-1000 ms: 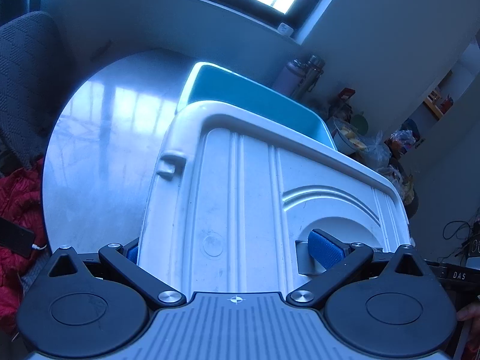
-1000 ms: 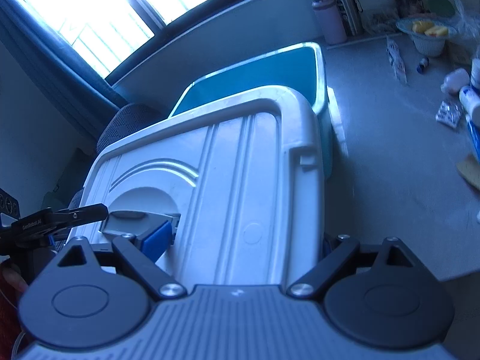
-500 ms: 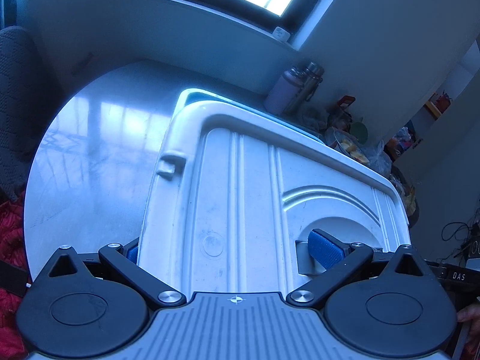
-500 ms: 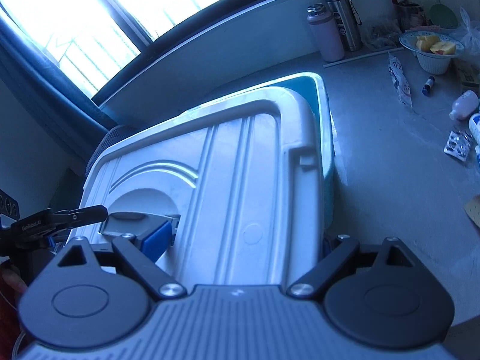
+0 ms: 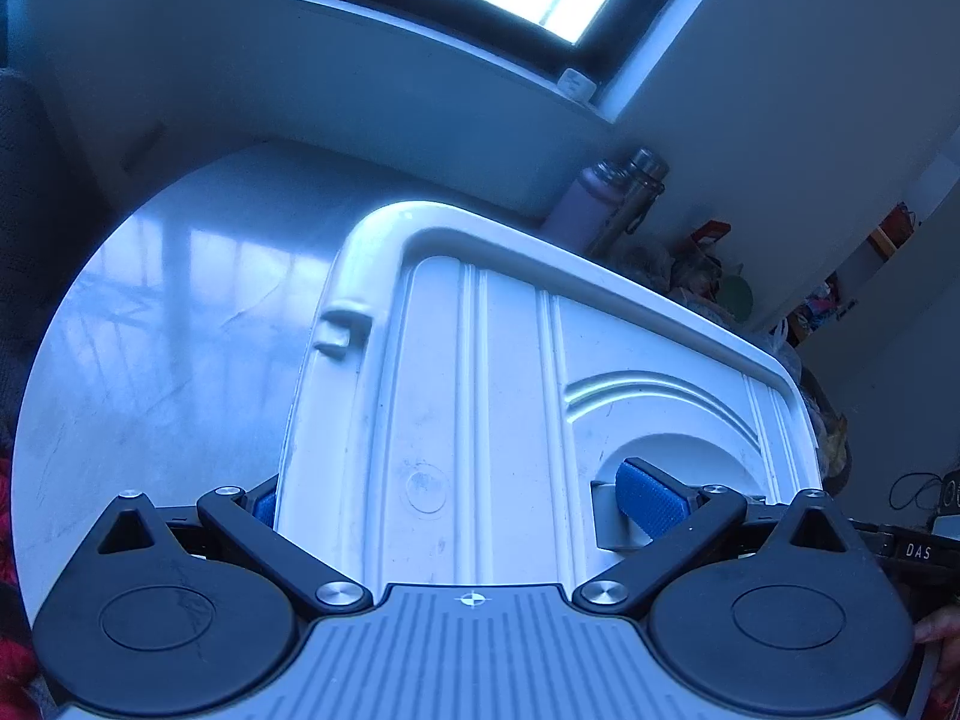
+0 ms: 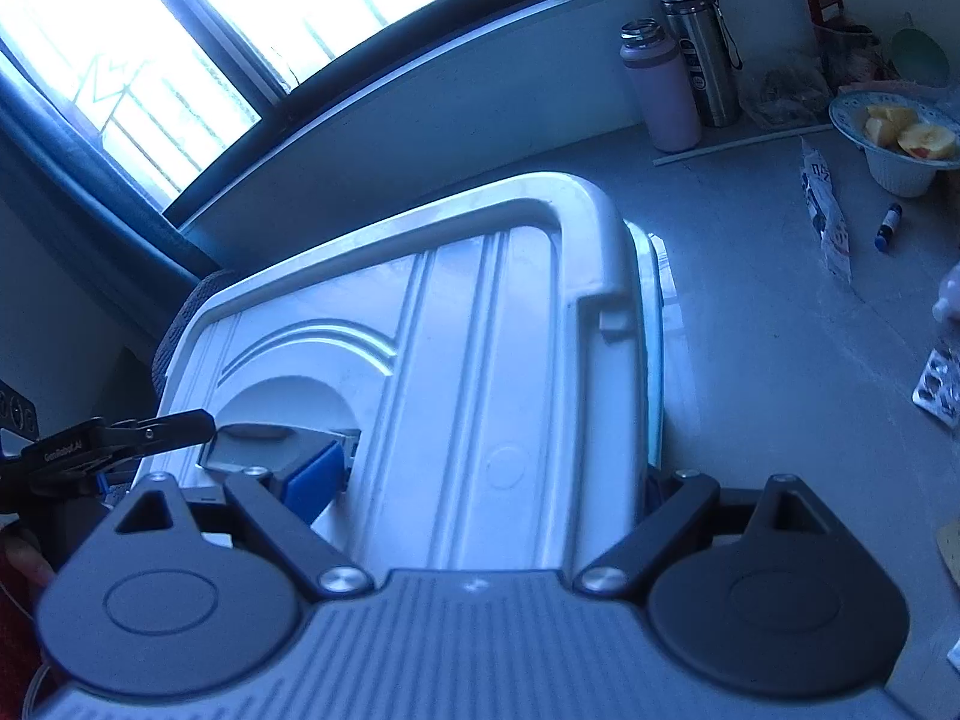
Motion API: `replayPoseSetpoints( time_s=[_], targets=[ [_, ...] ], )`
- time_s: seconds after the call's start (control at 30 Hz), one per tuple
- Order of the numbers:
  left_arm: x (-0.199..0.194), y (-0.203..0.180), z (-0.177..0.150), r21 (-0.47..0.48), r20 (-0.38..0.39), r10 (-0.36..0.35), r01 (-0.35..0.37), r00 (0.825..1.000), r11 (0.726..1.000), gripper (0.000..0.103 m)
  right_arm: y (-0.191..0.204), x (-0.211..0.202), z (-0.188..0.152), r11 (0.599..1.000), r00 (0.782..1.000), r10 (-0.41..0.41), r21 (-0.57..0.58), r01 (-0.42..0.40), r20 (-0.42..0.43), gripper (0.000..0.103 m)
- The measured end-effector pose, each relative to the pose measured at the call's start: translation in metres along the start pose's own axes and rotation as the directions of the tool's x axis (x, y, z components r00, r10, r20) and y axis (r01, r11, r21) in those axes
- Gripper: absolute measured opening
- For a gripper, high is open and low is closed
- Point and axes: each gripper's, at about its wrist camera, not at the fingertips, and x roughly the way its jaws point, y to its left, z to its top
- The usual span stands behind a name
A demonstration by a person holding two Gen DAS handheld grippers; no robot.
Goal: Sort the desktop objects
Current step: 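Lower the lid onto the teal bin rim with both grippers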
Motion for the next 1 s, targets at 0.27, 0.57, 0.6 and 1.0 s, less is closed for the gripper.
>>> replayPoseSetpoints(
  time_s=[0.27,0.57,0.6,1.0],
  targets=[
    [0.038,0.007,0.027,-0.021,-0.015,0.002,-0.002,1.0,1.0,0.103,-0.012,0.027,0.031,1.0,1.0,-0.008,-0.006,0.007,-0.03,0.092],
    [0.071,0.023,0.048,-0.047,-0.036,0.011,-0.013,0.999,0.999,0.103,-0.019,0.057,0.053,1.0,0.998,-0.01,-0.003,0.01,-0.066,0.092],
    [0.074,0.026,0.05,-0.051,-0.038,0.01,-0.012,0.999,0.999,0.103,-0.019,0.059,0.055,1.0,0.998,-0.01,-0.003,0.01,-0.067,0.092],
    [0.098,0.042,0.062,-0.039,-0.111,0.067,-0.072,0.992,0.997,0.103,-0.004,0.06,0.068,0.99,0.987,-0.136,-0.06,0.131,-0.084,0.093]
  ],
)
